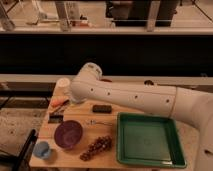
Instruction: Place brush in purple bowl
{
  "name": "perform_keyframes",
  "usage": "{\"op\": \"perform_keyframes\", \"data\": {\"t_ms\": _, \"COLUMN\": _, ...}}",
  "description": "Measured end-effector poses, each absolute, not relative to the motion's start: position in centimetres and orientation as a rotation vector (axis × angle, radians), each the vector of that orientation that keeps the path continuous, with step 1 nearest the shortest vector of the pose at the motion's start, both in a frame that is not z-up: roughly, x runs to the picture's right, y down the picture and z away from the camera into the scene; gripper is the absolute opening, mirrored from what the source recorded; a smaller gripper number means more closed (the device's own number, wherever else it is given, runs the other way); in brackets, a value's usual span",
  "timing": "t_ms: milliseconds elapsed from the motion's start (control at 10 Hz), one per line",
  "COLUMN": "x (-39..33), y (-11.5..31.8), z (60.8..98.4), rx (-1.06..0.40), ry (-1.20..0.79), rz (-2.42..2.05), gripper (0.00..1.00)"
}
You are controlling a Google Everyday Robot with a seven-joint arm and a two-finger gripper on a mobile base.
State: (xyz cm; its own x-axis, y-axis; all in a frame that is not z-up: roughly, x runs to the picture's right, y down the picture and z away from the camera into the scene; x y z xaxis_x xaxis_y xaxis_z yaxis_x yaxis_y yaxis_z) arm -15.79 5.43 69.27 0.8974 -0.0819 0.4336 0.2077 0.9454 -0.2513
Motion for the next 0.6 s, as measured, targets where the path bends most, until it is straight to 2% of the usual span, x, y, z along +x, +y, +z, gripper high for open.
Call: {"op": "perform_keyframes", "data": {"t_ms": 600, "x": -12.5, "y": 8.4, "z": 68.8, "rx": -0.261, "ry": -0.300, "rz": -0.236, "gripper": 0.00}}
